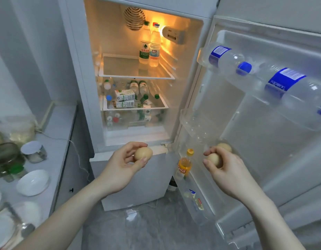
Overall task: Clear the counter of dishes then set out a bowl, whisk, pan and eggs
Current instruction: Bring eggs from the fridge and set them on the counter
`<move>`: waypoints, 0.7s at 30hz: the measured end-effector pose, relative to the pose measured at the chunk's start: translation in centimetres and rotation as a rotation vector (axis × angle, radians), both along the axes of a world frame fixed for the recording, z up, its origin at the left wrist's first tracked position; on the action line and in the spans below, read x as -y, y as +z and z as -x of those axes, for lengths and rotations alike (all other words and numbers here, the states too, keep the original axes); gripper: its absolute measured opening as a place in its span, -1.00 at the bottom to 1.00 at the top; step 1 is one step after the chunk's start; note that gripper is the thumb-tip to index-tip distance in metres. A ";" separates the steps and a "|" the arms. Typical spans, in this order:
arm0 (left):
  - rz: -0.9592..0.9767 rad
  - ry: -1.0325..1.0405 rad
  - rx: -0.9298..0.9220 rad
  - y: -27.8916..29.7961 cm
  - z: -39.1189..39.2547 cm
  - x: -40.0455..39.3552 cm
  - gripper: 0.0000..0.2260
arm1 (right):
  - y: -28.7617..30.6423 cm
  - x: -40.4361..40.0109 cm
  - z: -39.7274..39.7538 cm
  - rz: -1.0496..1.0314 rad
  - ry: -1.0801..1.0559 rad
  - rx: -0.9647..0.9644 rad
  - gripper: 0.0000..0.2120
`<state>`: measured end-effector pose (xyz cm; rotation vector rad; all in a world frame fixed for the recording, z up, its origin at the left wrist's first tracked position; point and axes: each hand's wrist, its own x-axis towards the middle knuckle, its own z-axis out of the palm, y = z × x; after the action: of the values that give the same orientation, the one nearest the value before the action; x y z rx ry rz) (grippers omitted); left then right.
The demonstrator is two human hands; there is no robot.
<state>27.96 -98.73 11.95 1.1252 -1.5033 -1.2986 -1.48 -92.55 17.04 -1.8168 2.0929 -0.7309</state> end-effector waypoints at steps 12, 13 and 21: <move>-0.060 0.433 -0.042 -1.1 1.9 -8.0 -0.72 | -3.7 3.1 -2.3 -0.066 0.560 0.158 -0.86; -0.071 0.483 -0.057 -1.2 2.2 -9.1 -0.71 | -4.1 3.1 -2.8 -0.068 0.605 0.174 -0.85; -0.206 0.897 0.011 -2.7 2.2 -24.7 -0.72 | -6.6 -2.1 -9.0 -0.271 1.044 0.220 -0.78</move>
<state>25.74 -74.01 9.24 1.6686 -0.6948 -0.8064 7.50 -90.41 10.44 -2.1507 0.8182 -0.3031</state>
